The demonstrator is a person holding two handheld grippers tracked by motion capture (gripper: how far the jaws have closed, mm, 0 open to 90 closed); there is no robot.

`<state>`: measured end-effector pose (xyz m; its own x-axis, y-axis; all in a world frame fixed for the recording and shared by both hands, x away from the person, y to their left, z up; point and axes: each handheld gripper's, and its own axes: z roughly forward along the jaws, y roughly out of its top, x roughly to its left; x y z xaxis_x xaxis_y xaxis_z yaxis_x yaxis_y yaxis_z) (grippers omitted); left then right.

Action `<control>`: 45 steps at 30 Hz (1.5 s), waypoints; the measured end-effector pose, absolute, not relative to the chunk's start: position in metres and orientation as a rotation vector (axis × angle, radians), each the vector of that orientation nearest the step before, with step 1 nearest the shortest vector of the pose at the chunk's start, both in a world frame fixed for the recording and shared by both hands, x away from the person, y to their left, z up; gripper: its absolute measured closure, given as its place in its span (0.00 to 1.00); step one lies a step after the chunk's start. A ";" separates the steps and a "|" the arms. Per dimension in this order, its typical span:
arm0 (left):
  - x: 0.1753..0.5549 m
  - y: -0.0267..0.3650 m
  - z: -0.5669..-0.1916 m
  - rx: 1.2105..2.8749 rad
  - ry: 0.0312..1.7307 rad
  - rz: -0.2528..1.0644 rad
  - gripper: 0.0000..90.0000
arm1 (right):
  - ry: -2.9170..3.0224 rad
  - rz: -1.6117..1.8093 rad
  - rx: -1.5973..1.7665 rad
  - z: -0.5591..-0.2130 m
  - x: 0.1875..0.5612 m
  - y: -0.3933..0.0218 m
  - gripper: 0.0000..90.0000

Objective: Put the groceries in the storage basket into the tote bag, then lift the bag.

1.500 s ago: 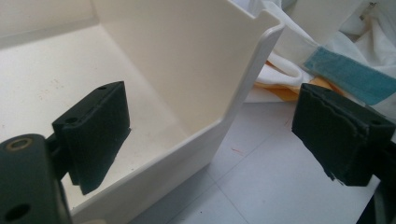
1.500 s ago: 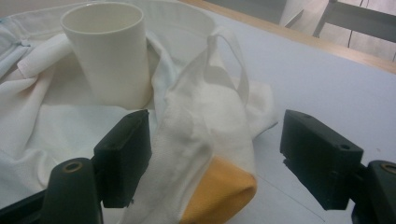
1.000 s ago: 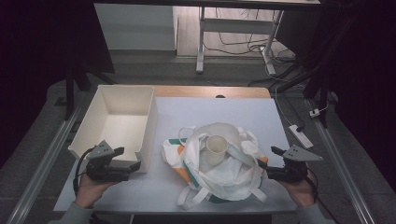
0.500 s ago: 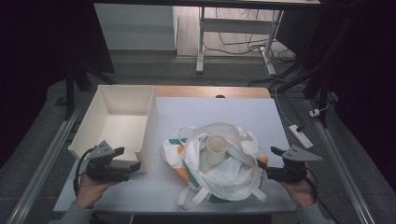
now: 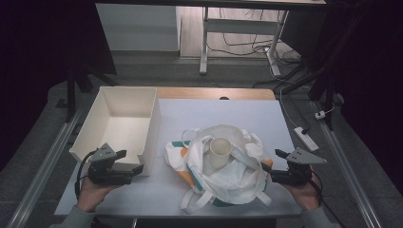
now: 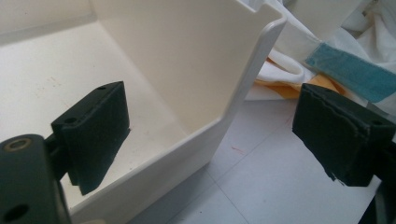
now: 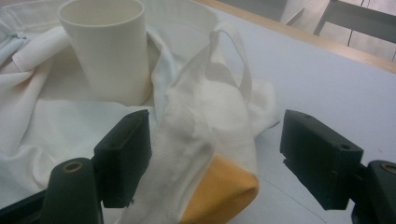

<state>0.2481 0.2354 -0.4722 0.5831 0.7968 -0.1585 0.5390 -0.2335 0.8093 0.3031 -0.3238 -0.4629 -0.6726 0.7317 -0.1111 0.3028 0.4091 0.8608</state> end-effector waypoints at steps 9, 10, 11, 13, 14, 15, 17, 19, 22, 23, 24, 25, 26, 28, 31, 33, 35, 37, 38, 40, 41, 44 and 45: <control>0.247 0.235 -0.472 1.912 1.073 0.363 0.12 | 2.188 1.197 0.882 -0.462 0.303 -0.325 0.28; 0.247 0.235 -0.472 1.911 1.071 0.363 0.12 | 2.188 1.197 0.881 -0.462 0.302 -0.325 0.28; 0.247 0.235 -0.472 1.911 1.071 0.363 0.12 | 2.186 1.198 0.880 -0.461 0.302 -0.325 0.28; 0.248 0.235 -0.472 1.914 1.072 0.363 0.12 | 2.185 1.197 0.877 -0.461 0.302 -0.325 0.28; 0.248 0.235 -0.472 1.915 1.073 0.362 0.12 | 2.184 1.199 0.878 -0.461 0.302 -0.325 0.28; 0.248 0.235 -0.472 1.914 1.075 0.361 0.12 | 2.185 1.199 0.879 -0.461 0.302 -0.325 0.28; 0.248 0.235 -0.472 1.913 1.075 0.363 0.12 | 2.186 1.197 0.878 -0.462 0.302 -0.325 0.28; 0.247 0.234 -0.472 1.913 1.073 0.364 0.12 | 2.186 1.197 0.876 -0.461 0.302 -0.325 0.28; 0.247 0.234 -0.472 1.916 1.071 0.363 0.12 | 2.185 1.199 0.874 -0.460 0.302 -0.325 0.28; 0.247 0.233 -0.472 1.915 1.071 0.361 0.12 | 2.184 1.198 0.874 -0.460 0.302 -0.325 0.28; 0.247 0.233 -0.472 1.916 1.070 0.360 0.12 | 2.185 1.196 0.873 -0.460 0.302 -0.325 0.28; 0.247 0.233 -0.473 1.915 1.071 0.359 0.12 | 2.185 1.197 0.874 -0.460 0.302 -0.325 0.28; 0.247 0.233 -0.473 1.916 1.070 0.358 0.12 | 2.184 1.196 0.874 -0.460 0.302 -0.325 0.28; 0.247 0.233 -0.473 1.916 1.071 0.357 0.12 | 2.185 1.196 0.873 -0.460 0.301 -0.325 0.28; 0.248 0.233 -0.473 1.916 1.075 0.359 0.12 | 2.184 1.201 0.869 -0.459 0.301 -0.325 0.28; 0.248 0.233 -0.473 1.917 1.077 0.359 0.12 | 2.182 1.202 0.869 -0.459 0.301 -0.325 0.28; 0.248 0.233 -0.473 1.919 1.076 0.359 0.12 | 2.178 1.207 0.868 -0.458 0.301 -0.326 0.28; 0.248 0.232 -0.473 1.920 1.074 0.358 0.12 | 2.177 1.207 0.869 -0.458 0.300 -0.327 0.28; 0.248 0.232 -0.473 1.921 1.073 0.356 0.12 | 2.176 1.209 0.868 -0.457 0.300 -0.327 0.28; 0.248 0.232 -0.473 1.921 1.072 0.356 0.12 | 2.178 1.209 0.866 -0.457 0.300 -0.326 0.28; 0.248 0.232 -0.473 1.922 1.072 0.356 0.12 | 2.180 1.208 0.863 -0.458 0.300 -0.326 0.28; 0.248 0.233 -0.473 1.917 1.076 0.356 0.12 | 2.185 1.207 0.865 -0.458 0.301 -0.325 0.28; 0.248 0.233 -0.473 1.917 1.076 0.356 0.12 | 2.188 1.206 0.865 -0.459 0.301 -0.325 0.28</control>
<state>0.2484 0.2332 -0.4734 0.5829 0.7963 -0.1618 0.5432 -0.2338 0.8064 0.3006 -0.3250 -0.4588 -0.6774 0.7266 -0.1149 0.2910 0.4081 0.8653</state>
